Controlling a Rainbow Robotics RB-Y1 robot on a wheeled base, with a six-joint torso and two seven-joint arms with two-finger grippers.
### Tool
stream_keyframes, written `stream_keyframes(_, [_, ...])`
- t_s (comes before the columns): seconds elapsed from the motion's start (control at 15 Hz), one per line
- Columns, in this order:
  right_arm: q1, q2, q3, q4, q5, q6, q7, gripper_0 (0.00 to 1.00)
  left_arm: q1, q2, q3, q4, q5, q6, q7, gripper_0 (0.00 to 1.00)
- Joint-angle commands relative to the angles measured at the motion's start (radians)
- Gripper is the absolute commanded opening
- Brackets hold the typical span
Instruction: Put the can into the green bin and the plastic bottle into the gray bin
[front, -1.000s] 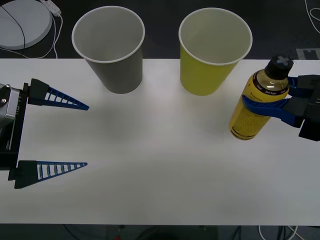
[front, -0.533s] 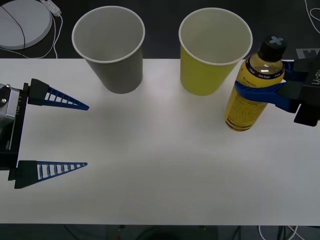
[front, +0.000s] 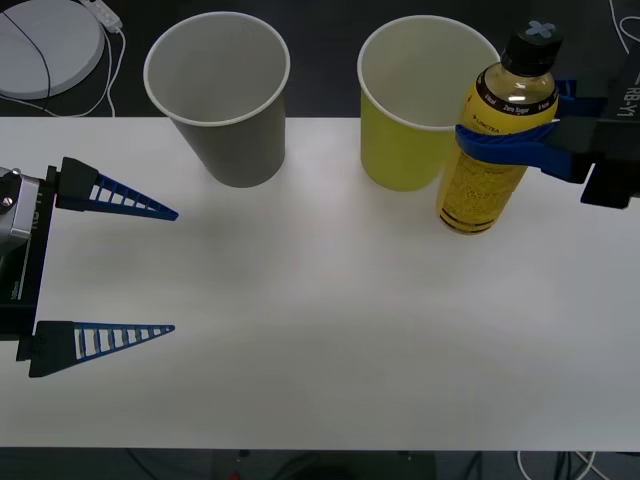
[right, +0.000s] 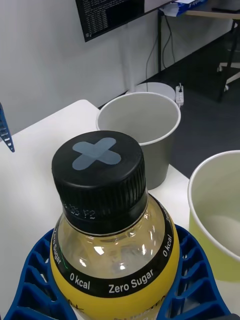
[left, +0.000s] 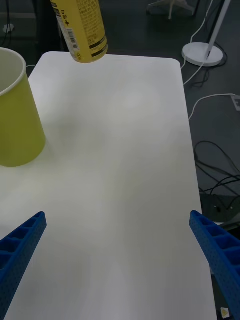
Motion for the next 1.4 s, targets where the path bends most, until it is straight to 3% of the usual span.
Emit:
stream_keyframes(0.07, [-0.080, -0.035, 0.053, 0.026, -0.006, 0.000, 0.000, 0.00, 0.000, 0.000, 0.000, 0.000, 0.000, 0.000, 0.000, 1.00])
stream_keyframes(0.33, [-0.238, -0.067, 0.174, 0.089, -0.023, 0.000, -0.001, 0.00, 0.000, 0.000, 0.000, 0.000, 0.000, 0.000, 0.000, 1.00])
stream_keyframes(0.73, [-0.583, -0.089, 0.458, 0.239, -0.035, -0.032, -0.001, 0.00, 0.000, 0.000, 0.000, 0.000, 0.000, 0.000, 0.000, 1.00])
stream_keyframes(0.93, [-0.767, -0.041, 0.574, 0.336, -0.043, -0.107, -0.004, 0.00, 0.000, 0.000, 0.000, 0.000, 0.000, 0.000, 0.000, 1.00])
stream_keyframes(1.4, [-1.114, 0.097, 0.892, 0.600, -0.038, -0.109, -0.006, 0.00, 0.000, 0.000, 0.000, 0.000, 0.000, 0.000, 0.000, 1.00])
